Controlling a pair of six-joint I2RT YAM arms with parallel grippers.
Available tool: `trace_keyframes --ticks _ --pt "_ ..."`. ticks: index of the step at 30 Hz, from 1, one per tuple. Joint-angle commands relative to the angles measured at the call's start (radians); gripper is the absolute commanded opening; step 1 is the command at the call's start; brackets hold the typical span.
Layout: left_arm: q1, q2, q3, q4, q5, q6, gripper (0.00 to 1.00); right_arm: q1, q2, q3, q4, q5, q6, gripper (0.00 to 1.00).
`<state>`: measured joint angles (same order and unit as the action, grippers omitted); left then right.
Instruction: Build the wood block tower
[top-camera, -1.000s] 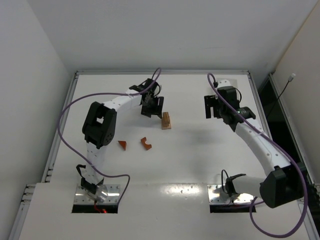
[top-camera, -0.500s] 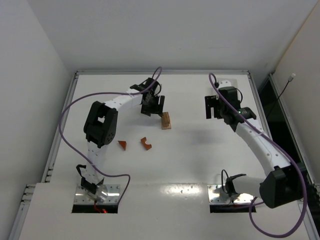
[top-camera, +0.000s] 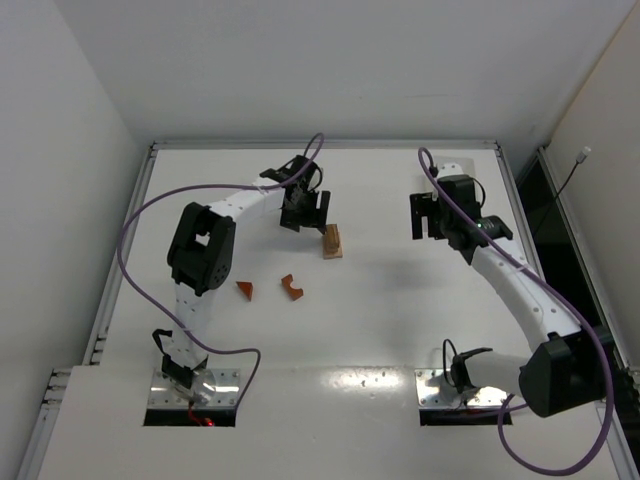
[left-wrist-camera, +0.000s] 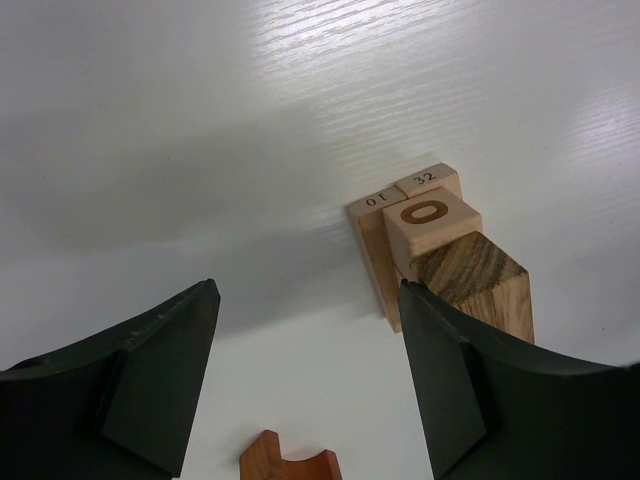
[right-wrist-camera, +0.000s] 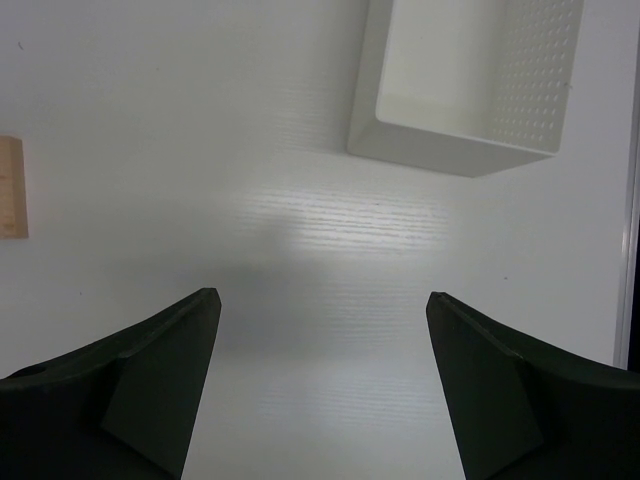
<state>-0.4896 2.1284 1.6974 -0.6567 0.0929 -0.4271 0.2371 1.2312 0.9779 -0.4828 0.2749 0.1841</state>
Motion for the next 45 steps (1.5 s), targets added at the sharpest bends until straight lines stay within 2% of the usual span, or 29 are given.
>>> trace_keyframes --ticks 1,8,12,15,16,20,23,27,29,31,36,38,41,43,45 --pt "-0.004 0.005 0.024 0.008 -0.004 -0.004 0.7 -0.013 -0.026 -0.002 0.018 -0.02 0.017 0.81" --pt "-0.004 0.005 0.024 0.008 -0.015 -0.004 0.73 -0.013 -0.026 -0.002 0.018 -0.029 0.017 0.81" --pt "-0.004 -0.004 0.015 -0.001 -0.08 -0.015 0.73 -0.013 -0.026 -0.002 0.018 -0.029 0.017 0.81" --pt "-0.004 -0.039 -0.007 -0.014 -0.163 -0.038 0.66 -0.013 -0.026 -0.012 0.018 -0.029 0.017 0.81" --pt "-0.004 -0.076 -0.036 -0.014 -0.183 -0.05 0.61 -0.013 -0.026 -0.012 0.018 -0.029 0.017 0.81" --pt "-0.004 -0.218 -0.154 0.051 -0.231 -0.061 0.55 -0.013 -0.035 -0.045 0.029 -0.02 0.017 0.81" --pt "-0.004 -0.297 -0.256 0.051 -0.222 -0.05 0.55 -0.013 -0.044 -0.071 0.05 -0.031 -0.028 0.81" --pt "0.016 -0.488 -0.453 0.078 -0.119 -0.041 0.55 -0.001 -0.044 -0.105 0.07 -0.074 -0.122 0.81" --pt "0.029 -0.556 -0.559 0.094 -0.088 -0.032 0.58 -0.001 -0.044 -0.105 0.07 -0.115 -0.161 0.81" --pt "0.06 -0.629 -0.603 0.117 -0.044 -0.013 0.59 -0.001 -0.035 -0.116 0.07 -0.169 -0.231 0.81" --pt "0.14 -0.703 -0.68 0.14 0.031 -0.013 0.73 0.008 -0.026 -0.096 0.07 -0.314 -0.322 0.81" --pt "0.175 -0.726 -0.691 0.14 -0.002 -0.024 0.76 0.034 -0.026 -0.076 0.061 -0.365 -0.345 0.74" --pt "0.258 -0.759 -0.702 0.14 -0.082 -0.061 0.93 0.129 0.013 0.008 0.033 -0.407 -0.386 0.69" --pt "0.33 -0.782 -0.714 0.14 -0.082 -0.073 0.94 0.247 0.054 0.037 -0.002 -0.407 -0.402 0.69" --pt "0.379 -0.795 -0.714 0.14 -0.093 -0.073 0.96 0.329 0.083 0.074 -0.011 -0.416 -0.411 0.64"
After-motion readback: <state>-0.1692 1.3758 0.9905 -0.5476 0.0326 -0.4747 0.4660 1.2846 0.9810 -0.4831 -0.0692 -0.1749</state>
